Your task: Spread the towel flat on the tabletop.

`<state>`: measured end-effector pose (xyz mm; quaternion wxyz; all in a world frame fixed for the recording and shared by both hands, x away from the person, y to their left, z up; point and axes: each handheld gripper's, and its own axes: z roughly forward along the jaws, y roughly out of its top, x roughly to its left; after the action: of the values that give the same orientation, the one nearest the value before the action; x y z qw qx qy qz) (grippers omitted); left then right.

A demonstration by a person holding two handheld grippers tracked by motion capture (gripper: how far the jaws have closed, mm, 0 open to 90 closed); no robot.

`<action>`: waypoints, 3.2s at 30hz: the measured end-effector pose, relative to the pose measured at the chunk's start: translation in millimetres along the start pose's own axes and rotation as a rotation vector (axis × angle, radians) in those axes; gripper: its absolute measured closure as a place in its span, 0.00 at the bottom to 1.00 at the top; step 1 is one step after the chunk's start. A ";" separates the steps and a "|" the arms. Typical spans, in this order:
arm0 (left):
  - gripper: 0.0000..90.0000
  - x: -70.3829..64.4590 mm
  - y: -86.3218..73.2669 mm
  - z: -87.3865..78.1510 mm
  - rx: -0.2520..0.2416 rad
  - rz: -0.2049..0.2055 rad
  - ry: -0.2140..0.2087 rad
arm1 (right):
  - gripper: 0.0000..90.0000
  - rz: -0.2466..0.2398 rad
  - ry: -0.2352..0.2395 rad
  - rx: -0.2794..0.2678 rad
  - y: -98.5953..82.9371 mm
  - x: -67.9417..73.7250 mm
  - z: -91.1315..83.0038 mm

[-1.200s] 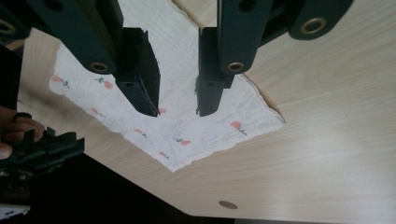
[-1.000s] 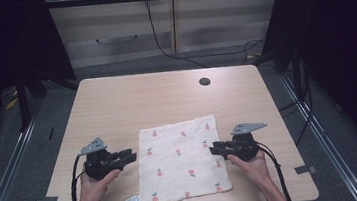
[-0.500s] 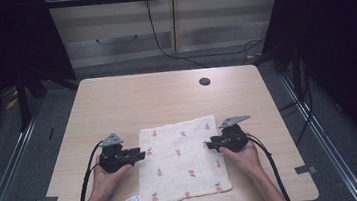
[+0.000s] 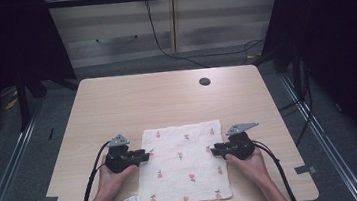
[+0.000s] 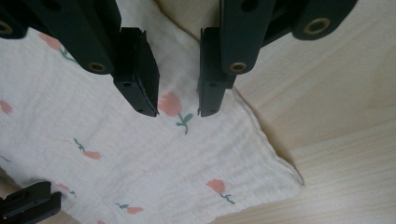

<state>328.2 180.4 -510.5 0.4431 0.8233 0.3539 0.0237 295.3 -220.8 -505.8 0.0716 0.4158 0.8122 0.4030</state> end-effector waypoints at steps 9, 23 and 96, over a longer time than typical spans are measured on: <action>0.77 -10.5 -8.3 -7.9 0.015 0.034 0.002 | 0.79 -0.012 0.015 0.029 -1.5 3.8 -3.9; 0.79 -7.2 -6.1 -5.8 0.006 0.030 0.021 | 0.70 0.034 -0.047 -0.034 47.4 -36.8 1.9; 0.80 52.2 50.5 36.3 0.026 -0.002 0.079 | 0.99 0.113 -0.007 -0.084 60.7 -66.8 3.1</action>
<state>408.4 168.1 -509.1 0.4180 0.8271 0.3722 0.0513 377.2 -248.0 -479.1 0.0690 0.4588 0.7696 0.4387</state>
